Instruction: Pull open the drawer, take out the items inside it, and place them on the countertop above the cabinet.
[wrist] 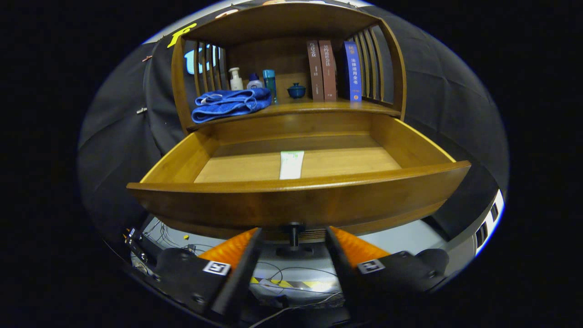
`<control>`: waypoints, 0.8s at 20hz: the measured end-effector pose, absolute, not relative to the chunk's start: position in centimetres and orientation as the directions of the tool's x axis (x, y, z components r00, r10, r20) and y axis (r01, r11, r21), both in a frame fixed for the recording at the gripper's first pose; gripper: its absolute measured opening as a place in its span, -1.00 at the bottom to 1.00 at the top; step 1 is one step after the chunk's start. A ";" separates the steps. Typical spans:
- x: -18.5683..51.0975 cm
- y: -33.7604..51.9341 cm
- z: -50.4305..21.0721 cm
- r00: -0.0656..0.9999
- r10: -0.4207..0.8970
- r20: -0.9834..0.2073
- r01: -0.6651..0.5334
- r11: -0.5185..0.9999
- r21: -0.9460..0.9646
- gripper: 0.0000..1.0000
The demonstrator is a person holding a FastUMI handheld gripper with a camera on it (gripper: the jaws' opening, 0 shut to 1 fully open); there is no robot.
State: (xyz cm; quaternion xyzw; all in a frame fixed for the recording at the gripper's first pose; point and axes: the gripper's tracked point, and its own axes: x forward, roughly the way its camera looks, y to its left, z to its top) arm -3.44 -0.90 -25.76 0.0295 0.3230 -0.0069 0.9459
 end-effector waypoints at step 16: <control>9.4 0.2 -16.3 0.780 0.037 -0.625 0.007 0.998 0.068 0.99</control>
